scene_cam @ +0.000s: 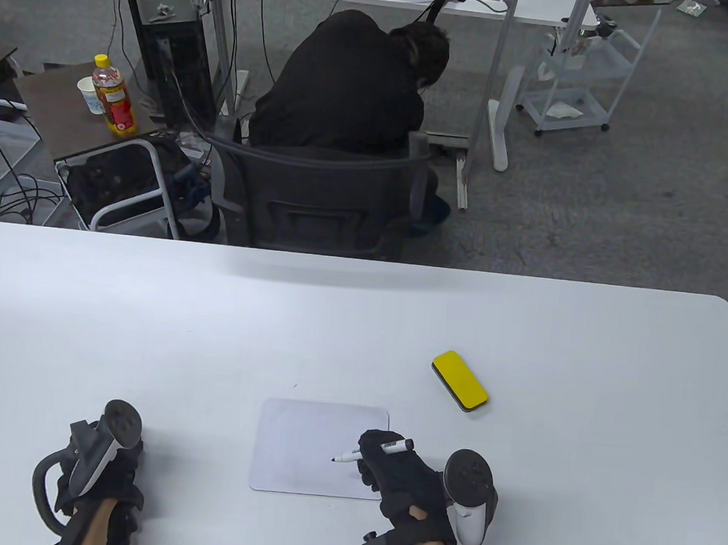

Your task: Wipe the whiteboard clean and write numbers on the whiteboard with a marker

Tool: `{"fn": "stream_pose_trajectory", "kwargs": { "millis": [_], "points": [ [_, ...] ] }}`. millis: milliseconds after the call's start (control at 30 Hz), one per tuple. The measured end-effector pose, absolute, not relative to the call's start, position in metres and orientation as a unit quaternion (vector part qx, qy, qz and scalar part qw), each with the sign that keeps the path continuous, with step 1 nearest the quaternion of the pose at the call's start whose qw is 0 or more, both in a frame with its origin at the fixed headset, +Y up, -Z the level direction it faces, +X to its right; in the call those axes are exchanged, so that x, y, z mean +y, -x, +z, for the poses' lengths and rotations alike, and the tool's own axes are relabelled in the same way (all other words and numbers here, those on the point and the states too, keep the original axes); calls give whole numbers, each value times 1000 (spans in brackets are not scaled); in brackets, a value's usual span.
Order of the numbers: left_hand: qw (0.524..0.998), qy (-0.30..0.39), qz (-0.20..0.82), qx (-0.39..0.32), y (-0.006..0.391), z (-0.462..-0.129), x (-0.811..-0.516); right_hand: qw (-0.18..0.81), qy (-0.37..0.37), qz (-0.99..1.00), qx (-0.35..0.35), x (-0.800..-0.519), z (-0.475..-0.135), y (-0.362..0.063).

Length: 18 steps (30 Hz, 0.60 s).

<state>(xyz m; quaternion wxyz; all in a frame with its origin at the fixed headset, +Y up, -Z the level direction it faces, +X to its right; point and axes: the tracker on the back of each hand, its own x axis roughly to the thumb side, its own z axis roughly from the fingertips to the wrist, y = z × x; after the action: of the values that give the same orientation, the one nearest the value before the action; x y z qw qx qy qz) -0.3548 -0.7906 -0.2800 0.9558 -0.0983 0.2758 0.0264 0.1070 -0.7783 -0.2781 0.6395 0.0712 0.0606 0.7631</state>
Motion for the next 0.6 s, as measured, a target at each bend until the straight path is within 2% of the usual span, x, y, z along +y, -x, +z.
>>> {"fn": "stream_pose_trajectory", "kwargs": {
  "millis": [600],
  "points": [
    [952,99,79,278,360,-276,-791,634,-78,766,69,-778,-278,-104]
  ]
}}
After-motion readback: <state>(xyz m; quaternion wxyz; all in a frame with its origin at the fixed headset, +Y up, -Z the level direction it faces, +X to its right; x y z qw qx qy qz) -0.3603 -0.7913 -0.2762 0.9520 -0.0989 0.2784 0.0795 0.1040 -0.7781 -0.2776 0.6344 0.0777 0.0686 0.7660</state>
